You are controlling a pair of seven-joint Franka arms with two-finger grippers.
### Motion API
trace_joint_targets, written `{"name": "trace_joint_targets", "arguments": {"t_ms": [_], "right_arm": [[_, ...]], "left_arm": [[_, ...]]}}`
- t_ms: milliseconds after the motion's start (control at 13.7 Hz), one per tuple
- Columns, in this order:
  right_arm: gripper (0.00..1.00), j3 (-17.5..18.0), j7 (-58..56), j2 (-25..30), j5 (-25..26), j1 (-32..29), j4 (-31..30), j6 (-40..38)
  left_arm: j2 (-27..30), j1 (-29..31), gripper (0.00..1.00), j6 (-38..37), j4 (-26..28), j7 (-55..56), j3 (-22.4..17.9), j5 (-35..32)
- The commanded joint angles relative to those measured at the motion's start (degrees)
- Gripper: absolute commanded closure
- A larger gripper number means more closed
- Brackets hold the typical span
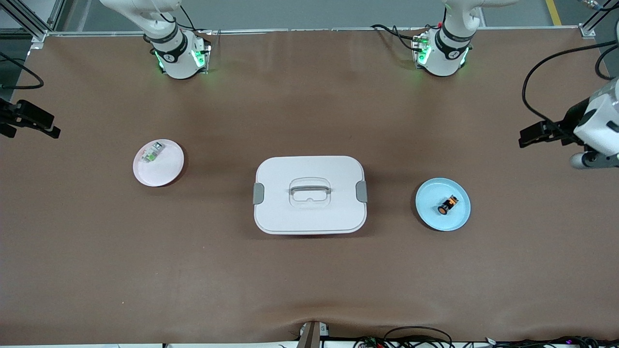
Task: Transfer orange switch to right arm and place
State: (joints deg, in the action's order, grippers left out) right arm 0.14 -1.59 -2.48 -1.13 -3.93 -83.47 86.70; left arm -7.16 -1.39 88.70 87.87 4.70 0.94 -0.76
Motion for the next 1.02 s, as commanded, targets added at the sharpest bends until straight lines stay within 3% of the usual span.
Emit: {"name": "trace_joint_targets", "arguments": {"t_ms": [0,946], "right_arm": [[0.0,0.91,-0.17,1.42,0.6,-1.61,-1.43,0.67],[0.0,0.91,0.54,1.42,-0.36,-2.14,-1.43,1.54]], "left_arm": [[1.18,0.78,0.0,5.58,5.71,0.31,-0.06,-0.12],[0.92,0.25,0.0,29.76,26.03,4.97,0.64,-0.12]]}}
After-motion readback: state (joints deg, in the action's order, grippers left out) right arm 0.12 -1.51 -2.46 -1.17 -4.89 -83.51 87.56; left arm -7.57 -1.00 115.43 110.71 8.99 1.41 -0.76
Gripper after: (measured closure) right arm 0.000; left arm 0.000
